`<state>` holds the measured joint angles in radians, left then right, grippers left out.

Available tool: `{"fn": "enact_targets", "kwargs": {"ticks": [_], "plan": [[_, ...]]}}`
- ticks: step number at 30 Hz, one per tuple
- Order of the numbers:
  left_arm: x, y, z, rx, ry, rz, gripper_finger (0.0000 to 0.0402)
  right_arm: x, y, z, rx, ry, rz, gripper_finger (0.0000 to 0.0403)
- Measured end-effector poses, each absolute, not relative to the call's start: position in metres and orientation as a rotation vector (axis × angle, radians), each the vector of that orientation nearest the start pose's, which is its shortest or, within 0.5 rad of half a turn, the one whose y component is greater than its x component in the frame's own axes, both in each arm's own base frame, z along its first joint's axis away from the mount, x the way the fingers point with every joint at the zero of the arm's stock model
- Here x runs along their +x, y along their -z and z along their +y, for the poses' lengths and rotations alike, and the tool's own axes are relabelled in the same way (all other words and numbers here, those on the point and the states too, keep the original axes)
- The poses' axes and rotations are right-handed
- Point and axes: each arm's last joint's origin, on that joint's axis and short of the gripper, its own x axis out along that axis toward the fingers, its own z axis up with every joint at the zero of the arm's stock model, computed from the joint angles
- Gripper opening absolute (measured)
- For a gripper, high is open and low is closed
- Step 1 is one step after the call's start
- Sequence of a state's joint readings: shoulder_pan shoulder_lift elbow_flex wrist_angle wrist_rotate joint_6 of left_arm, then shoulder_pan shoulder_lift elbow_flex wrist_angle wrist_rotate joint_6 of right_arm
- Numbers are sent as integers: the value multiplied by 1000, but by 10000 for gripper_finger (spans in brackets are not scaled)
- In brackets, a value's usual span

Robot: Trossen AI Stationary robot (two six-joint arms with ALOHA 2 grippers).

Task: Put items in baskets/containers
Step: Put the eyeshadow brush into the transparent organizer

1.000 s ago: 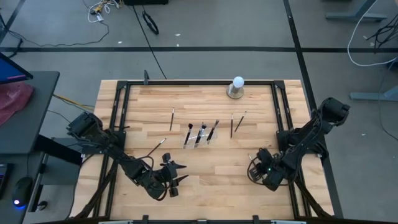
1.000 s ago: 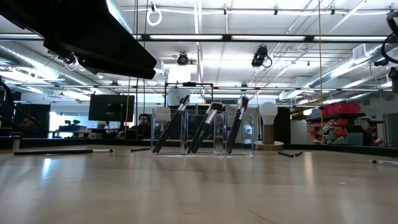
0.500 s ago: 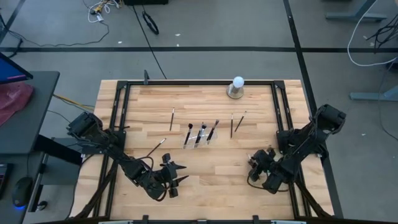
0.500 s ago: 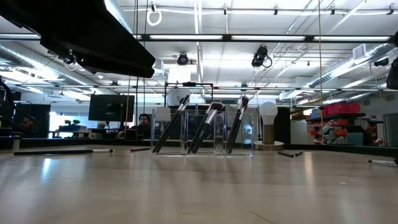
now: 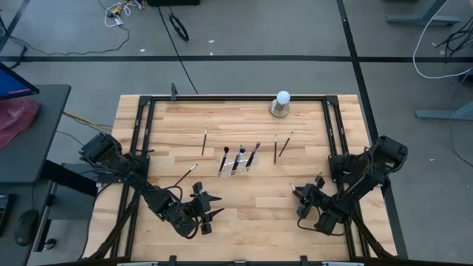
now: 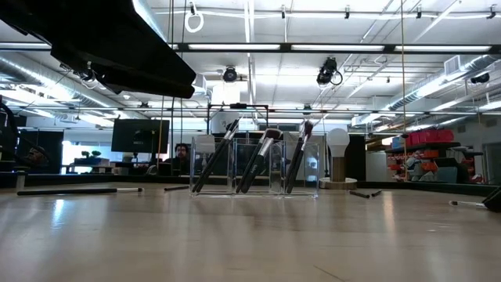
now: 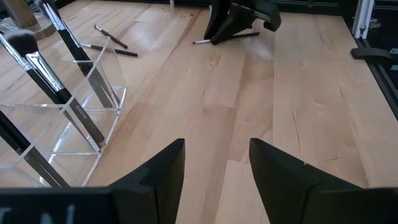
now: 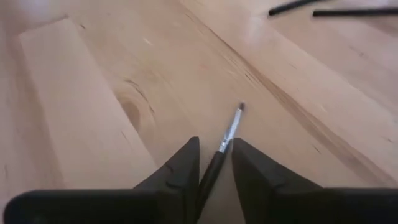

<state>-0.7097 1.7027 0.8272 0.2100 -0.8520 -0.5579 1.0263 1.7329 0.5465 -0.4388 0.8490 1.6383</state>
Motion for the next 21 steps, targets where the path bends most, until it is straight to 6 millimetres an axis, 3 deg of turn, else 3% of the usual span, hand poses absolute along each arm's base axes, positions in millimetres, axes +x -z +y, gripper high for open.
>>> {"fn": "enact_targets", "kwargs": {"ticks": [6, 12, 21], "plan": [[262, -162, -196, -78, -260, 413, 186, 122, -57, 168, 114, 549, 616, 82], [261, -162, -196, -84, -260, 412, 186, 117, -46, 169, 81, 544, 536, 13], [262, -162, -196, -49, -252, 414, 186, 128, -61, 183, 228, 550, 478, 7]]}}
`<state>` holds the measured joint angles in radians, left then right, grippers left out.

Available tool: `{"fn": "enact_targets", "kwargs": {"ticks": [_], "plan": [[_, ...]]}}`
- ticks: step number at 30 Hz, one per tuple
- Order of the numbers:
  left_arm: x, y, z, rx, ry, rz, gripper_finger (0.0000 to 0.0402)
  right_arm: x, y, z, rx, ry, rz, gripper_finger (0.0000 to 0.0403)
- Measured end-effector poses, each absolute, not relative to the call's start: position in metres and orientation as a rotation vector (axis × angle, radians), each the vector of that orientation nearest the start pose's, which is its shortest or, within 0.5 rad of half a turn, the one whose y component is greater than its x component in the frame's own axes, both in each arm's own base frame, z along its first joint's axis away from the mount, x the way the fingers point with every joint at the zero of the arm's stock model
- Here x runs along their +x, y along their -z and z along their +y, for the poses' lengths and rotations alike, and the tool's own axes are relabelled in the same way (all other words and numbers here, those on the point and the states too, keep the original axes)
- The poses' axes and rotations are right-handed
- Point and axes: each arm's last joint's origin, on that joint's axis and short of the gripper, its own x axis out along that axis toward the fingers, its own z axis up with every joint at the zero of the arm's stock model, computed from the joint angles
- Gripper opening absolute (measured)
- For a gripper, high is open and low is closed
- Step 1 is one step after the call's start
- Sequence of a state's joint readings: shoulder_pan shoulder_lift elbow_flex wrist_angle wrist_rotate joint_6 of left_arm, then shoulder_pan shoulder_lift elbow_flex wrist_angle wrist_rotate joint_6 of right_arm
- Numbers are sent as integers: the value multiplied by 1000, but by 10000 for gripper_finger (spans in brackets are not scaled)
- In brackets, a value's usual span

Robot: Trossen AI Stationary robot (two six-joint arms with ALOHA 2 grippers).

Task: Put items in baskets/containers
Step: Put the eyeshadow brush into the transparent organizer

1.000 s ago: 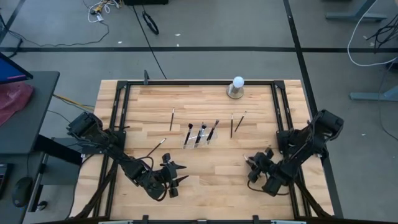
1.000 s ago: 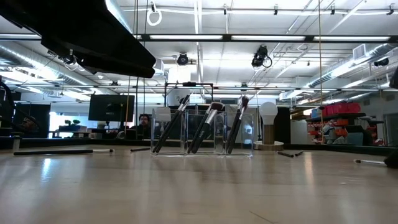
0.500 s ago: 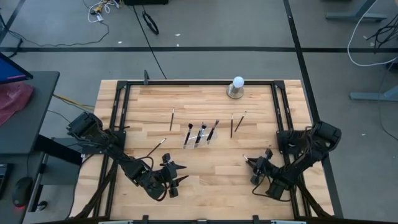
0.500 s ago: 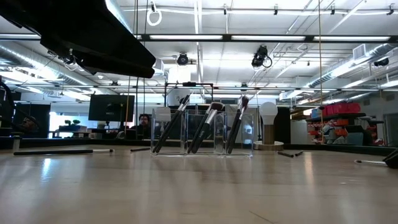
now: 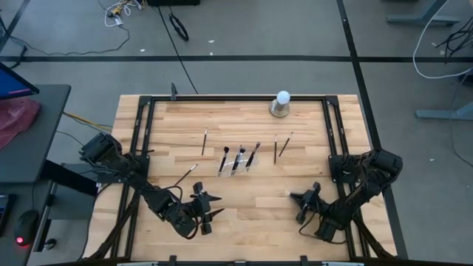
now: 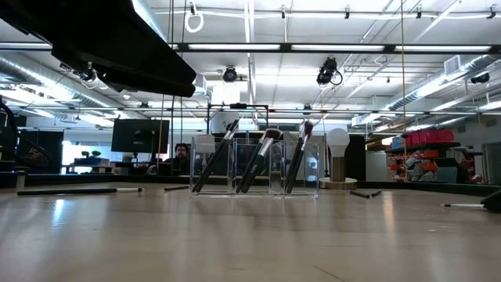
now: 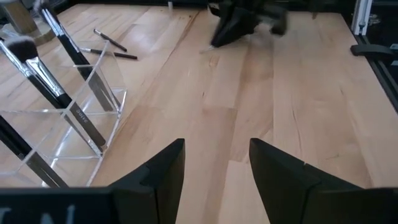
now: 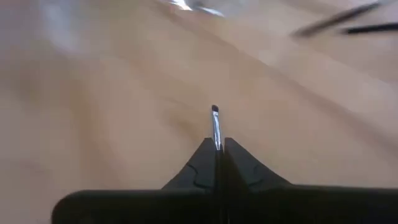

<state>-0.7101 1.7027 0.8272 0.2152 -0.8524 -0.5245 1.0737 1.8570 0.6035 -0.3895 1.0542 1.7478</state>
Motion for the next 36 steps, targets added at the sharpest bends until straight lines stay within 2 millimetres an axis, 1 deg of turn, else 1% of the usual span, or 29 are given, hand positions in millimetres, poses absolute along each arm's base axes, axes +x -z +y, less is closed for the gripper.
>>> {"fn": "enact_targets", "kwargs": {"ticks": [2, 5, 6, 8, 11, 14, 18, 22, 26, 31, 36], "plan": [[262, -163, -197, -24, -243, 410, 186, 140, -73, 194, 295, 528, 407, 7], [263, -165, -198, 21, -224, 398, 186, 157, -79, 200, 226, 506, 371, 6], [264, -166, -198, 41, -217, 391, 186, 165, -83, 206, 220, 488, 350, 6], [265, -169, -199, 81, -197, 373, 186, 182, -95, 217, 228, 447, 297, 6], [268, -172, -201, 142, -135, 363, 186, 203, -108, 225, 148, 383, 247, 6], [272, -176, -201, 177, -38, 350, 186, 224, -133, 232, 97, 255, 178, 6], [279, -185, -201, 194, 70, 276, 186, 244, -161, 231, 61, -19, 39, 8], [285, -198, -202, 219, 148, 147, 186, 255, -176, 223, 28, -151, -90, 8], [288, -210, -202, 233, 190, 30, 186, 263, -182, 215, 12, -206, -146, 9], [290, -216, -199, 228, 190, -23, 186, 269, -184, 209, 17, -261, -176, 9], [295, -219, -198, 212, 219, -93, 186, 274, -192, 211, 10, -317, -206, 9]]}}
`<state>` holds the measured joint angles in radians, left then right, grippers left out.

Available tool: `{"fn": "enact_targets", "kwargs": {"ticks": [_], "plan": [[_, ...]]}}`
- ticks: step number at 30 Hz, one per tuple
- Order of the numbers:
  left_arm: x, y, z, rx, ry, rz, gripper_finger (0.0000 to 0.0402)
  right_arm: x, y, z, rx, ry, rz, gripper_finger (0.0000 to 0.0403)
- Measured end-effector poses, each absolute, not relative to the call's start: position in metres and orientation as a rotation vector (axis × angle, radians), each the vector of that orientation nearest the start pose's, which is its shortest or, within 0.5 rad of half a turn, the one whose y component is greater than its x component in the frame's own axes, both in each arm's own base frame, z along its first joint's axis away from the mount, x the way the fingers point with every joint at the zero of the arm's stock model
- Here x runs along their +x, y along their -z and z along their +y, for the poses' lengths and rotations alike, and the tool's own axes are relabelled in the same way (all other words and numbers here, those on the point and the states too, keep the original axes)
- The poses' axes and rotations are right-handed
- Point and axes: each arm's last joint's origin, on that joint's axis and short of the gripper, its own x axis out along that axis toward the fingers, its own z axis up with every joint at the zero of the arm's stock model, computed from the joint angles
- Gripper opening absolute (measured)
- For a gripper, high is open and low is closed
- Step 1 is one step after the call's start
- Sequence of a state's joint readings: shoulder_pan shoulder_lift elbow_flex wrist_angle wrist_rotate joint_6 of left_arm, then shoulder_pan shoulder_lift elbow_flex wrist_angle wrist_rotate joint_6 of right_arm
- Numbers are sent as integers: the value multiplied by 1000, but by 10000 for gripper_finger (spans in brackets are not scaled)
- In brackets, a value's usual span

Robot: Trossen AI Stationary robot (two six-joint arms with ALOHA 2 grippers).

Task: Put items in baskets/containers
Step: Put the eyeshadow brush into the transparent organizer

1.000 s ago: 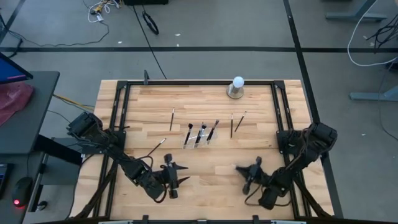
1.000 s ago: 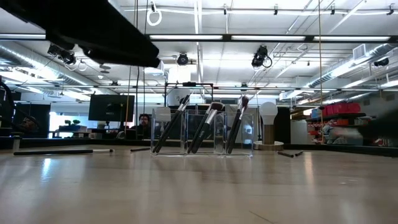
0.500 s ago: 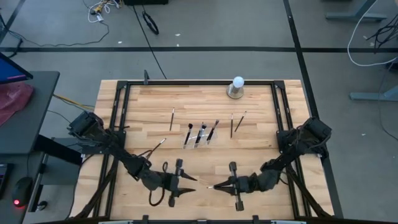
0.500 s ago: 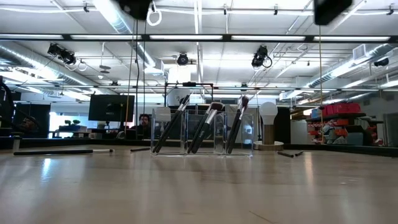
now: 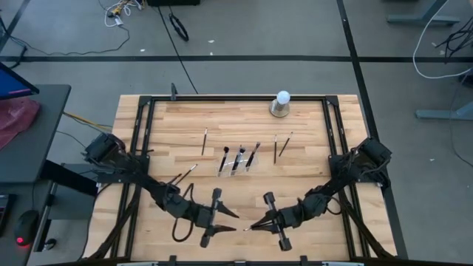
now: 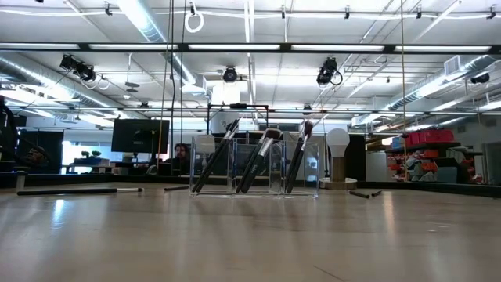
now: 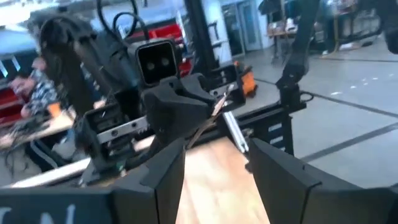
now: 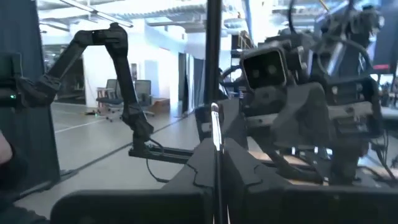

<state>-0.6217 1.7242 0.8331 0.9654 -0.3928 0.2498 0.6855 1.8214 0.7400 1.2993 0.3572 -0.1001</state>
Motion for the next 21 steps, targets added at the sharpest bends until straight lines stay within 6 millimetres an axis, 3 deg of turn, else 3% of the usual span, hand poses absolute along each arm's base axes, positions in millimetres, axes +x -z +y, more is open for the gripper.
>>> {"fn": "enact_targets", "kwargs": {"ticks": [10, 21], "plan": [[336, -212, -229, 343, 227, -151, 186, 279, -197, 216, -16, -341, -205, 10], [330, -221, -241, 386, 192, -211, 158, 276, -195, 220, -30, -356, -187, 10]]}}
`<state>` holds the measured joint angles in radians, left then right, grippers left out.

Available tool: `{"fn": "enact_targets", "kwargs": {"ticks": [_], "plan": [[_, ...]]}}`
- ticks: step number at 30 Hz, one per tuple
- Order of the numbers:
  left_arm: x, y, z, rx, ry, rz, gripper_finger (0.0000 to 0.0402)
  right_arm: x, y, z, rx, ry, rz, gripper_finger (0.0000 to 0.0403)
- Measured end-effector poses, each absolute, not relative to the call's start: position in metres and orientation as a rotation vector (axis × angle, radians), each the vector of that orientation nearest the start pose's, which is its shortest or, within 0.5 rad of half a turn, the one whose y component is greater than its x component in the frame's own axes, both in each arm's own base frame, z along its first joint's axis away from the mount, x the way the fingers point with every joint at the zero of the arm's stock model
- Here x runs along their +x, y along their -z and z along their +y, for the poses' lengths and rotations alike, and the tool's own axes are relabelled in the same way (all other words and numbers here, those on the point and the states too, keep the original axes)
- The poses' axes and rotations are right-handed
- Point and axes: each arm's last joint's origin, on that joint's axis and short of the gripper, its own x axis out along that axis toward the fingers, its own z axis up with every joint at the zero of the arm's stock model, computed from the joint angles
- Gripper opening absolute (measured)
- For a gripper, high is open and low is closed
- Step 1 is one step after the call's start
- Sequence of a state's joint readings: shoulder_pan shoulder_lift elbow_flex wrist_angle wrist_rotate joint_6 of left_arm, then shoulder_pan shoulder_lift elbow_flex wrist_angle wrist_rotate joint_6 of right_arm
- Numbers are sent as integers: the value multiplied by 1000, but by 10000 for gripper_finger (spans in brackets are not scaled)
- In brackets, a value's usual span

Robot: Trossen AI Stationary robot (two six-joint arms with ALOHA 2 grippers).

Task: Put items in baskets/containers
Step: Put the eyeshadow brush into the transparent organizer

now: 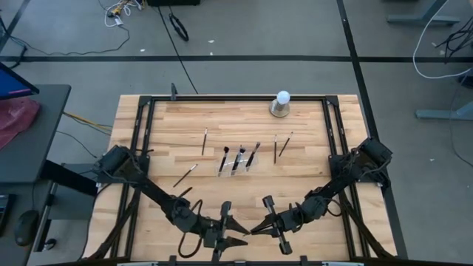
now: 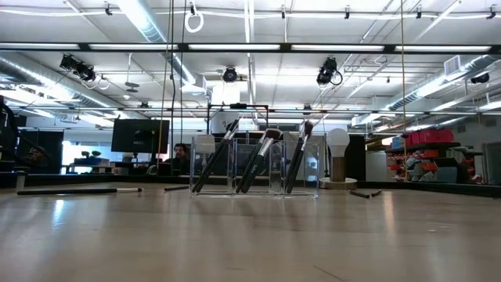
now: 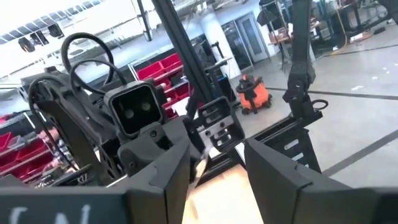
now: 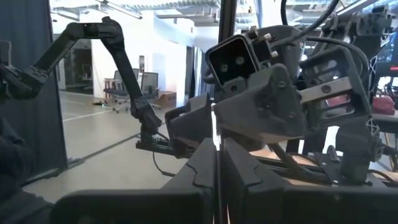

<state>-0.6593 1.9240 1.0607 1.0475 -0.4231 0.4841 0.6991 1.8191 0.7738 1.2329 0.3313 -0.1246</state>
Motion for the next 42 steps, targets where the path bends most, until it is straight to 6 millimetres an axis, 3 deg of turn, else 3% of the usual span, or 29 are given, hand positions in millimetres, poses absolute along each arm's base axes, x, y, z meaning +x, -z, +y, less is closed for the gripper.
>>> {"fn": "enact_targets", "kwargs": {"ticks": [11, 19, 22, 26, 31, 36, 42], "plan": [[334, -221, -236, 389, 180, -205, 111, 277, -195, 220, -21, -360, -183, 10], [335, -220, -235, 388, 179, -192, 21, 277, -195, 220, -20, -363, -183, 10], [335, -218, -235, 371, 189, -178, 14, 277, -193, 220, -26, -358, -169, 14], [328, -221, -239, 371, 146, -114, 17, 276, -191, 219, -21, -272, -137, 39], [306, -240, -237, 358, 58, 67, 13, 269, -195, 219, -37, -73, -63, 92], [280, -266, -211, 244, -17, 267, 16, 255, -202, 219, -69, 97, 26, 131], [266, -292, -141, 113, -161, 447, 14, 251, -200, 220, -44, 110, 64, 142]]}}
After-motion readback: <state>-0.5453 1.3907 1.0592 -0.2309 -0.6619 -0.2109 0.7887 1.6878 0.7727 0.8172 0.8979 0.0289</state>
